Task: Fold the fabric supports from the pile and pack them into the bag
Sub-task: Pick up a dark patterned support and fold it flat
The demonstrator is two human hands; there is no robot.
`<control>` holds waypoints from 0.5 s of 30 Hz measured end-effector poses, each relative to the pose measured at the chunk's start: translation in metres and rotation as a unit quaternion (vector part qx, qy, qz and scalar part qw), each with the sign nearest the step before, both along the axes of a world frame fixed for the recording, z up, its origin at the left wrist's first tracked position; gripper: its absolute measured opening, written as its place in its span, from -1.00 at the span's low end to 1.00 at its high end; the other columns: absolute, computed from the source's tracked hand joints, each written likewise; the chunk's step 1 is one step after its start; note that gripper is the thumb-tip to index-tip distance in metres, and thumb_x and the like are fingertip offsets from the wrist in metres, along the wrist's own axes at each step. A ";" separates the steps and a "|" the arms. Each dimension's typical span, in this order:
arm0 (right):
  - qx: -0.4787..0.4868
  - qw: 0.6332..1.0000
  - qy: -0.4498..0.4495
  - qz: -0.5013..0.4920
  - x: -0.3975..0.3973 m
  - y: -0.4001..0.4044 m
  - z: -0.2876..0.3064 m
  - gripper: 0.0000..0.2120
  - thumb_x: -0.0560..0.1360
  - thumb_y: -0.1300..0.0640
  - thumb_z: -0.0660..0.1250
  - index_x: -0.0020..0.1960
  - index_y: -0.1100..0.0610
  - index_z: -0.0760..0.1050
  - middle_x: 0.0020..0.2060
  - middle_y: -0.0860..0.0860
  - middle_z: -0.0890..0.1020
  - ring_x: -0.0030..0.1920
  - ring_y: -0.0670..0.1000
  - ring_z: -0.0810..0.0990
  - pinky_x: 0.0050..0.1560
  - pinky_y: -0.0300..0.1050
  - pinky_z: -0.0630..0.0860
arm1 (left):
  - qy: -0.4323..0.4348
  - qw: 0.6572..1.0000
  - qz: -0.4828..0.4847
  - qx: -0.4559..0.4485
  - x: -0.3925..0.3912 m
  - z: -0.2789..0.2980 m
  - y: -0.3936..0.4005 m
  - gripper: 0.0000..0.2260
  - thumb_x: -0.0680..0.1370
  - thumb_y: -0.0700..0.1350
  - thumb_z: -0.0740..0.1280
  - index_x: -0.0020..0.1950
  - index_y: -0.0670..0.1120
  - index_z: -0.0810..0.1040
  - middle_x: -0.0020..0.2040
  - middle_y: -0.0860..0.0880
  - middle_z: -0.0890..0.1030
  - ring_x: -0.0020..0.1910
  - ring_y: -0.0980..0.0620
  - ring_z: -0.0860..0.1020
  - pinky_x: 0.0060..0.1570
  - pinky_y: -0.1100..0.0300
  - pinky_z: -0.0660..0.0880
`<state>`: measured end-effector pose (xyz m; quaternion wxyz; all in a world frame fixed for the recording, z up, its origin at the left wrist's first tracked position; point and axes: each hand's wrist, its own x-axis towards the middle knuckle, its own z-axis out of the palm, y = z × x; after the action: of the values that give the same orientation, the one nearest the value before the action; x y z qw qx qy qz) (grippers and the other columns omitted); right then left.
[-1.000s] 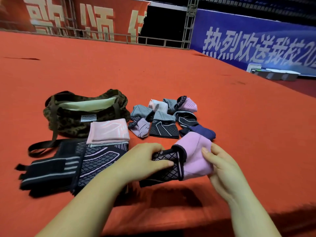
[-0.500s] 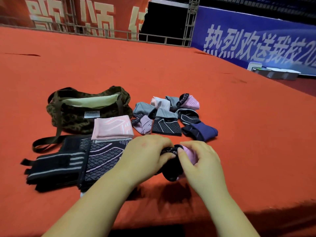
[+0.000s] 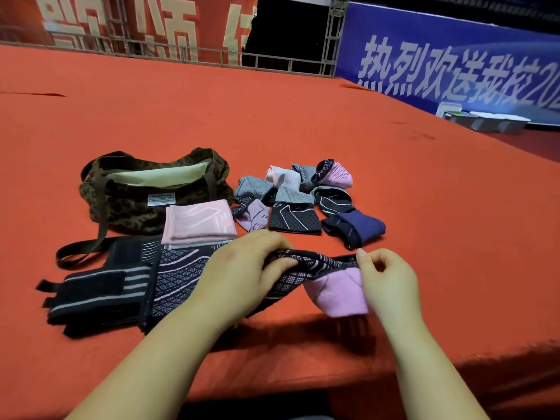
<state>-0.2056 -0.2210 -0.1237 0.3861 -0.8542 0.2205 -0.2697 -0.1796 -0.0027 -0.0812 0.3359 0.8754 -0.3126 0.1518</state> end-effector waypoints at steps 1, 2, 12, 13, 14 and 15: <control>0.012 1.000 0.002 -0.002 0.000 -0.003 -0.001 -0.70 0.52 0.06 0.31 -0.36 0.07 0.37 -0.25 0.12 0.55 -0.22 0.13 0.43 -0.19 -0.05 0.31 | 0.014 1.000 0.011 -0.012 0.001 0.000 0.001 -0.83 0.51 0.12 0.27 -0.04 0.07 0.57 -0.09 0.16 0.58 -0.08 0.18 0.49 -0.06 0.29 0.34; 0.019 1.000 0.001 -0.005 0.000 -0.005 -0.002 -0.70 0.52 0.08 0.31 -0.36 0.09 0.37 -0.27 0.13 0.54 -0.23 0.12 0.41 -0.20 -0.07 0.29 | 0.027 0.999 0.023 -0.023 0.002 0.000 0.001 -0.87 0.53 0.08 0.31 -0.02 0.07 0.57 -0.08 0.15 0.59 -0.06 0.16 0.50 -0.04 0.28 0.35; 0.014 0.996 -0.030 -0.082 -0.004 -0.048 -0.010 -0.67 0.44 -0.05 0.22 -0.31 0.20 0.46 -0.23 0.25 0.57 -0.15 0.21 0.50 -0.19 -0.09 0.23 | 0.123 0.985 0.106 -0.064 0.014 0.002 0.019 -0.91 0.48 0.01 0.39 -0.07 0.03 0.63 -0.14 0.10 0.65 -0.08 0.08 0.58 0.02 0.12 0.48; 0.013 0.995 -0.033 -0.088 -0.004 -0.050 -0.009 -0.67 0.42 -0.06 0.20 -0.30 0.20 0.46 -0.23 0.25 0.57 -0.16 0.20 0.49 -0.19 -0.10 0.23 | 0.129 0.984 0.107 -0.059 0.015 0.003 0.020 -0.90 0.48 0.01 0.39 -0.07 0.03 0.63 -0.14 0.10 0.65 -0.08 0.08 0.58 0.03 0.12 0.48; 0.013 0.995 -0.037 -0.090 -0.004 -0.051 -0.008 -0.67 0.40 -0.07 0.18 -0.29 0.20 0.47 -0.22 0.25 0.57 -0.16 0.19 0.48 -0.18 -0.10 0.24 | 0.136 0.984 0.106 -0.050 0.015 0.005 0.019 -0.90 0.48 0.02 0.39 -0.07 0.03 0.62 -0.14 0.09 0.65 -0.08 0.07 0.58 0.02 0.12 0.48; 0.013 0.995 -0.040 -0.087 -0.003 -0.051 -0.006 -0.66 0.41 -0.08 0.19 -0.28 0.20 0.47 -0.21 0.24 0.58 -0.14 0.19 0.48 -0.17 -0.10 0.24 | 0.143 0.984 0.103 -0.036 0.015 0.006 0.018 -0.91 0.48 0.02 0.39 -0.09 0.04 0.61 -0.14 0.08 0.65 -0.07 0.06 0.58 0.01 0.13 0.47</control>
<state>-0.2091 -0.2723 -0.1301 0.3805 -0.8153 0.2816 -0.3335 -0.1651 0.0149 -0.0748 0.3910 0.9030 -0.1636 0.0700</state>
